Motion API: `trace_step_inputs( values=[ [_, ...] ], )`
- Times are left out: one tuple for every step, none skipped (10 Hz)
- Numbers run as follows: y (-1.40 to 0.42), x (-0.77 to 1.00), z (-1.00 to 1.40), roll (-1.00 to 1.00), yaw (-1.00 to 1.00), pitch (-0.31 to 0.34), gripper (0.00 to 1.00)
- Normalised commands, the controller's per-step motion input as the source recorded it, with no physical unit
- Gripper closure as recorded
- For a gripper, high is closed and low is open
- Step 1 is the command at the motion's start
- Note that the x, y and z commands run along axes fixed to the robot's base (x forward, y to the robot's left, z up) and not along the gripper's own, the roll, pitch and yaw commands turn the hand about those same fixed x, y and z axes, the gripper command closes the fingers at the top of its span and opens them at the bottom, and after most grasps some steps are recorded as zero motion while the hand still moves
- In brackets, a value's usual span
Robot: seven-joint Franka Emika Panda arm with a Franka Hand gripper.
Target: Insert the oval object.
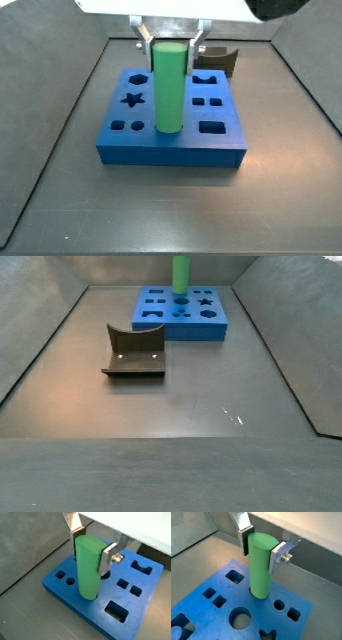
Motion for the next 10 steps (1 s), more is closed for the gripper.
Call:
trace_step_inputs(
  values=[
    [0.0,0.0,-0.27,0.0,0.04,-0.07,1.0],
    [0.0,0.0,-0.28,0.0,0.03,-0.07,1.0],
    [0.0,0.0,-0.29,0.0,0.02,-0.07,1.0],
    [0.0,0.0,-0.3,0.0,0.01,-0.069,1.0],
    [0.0,0.0,-0.3,0.0,0.01,-0.073,1.0],
    [0.0,0.0,-0.3,0.0,0.01,-0.064,1.0],
    [-0.01,0.0,-0.32,0.0,0.01,-0.037,1.0],
    [-0.01,0.0,-0.21,0.0,0.0,-0.044,1.0],
    [0.0,-0.01,0.0,0.0,0.0,-0.03,1.0],
    [0.0,0.0,0.0,0.0,0.0,0.0,1.0]
  ],
)
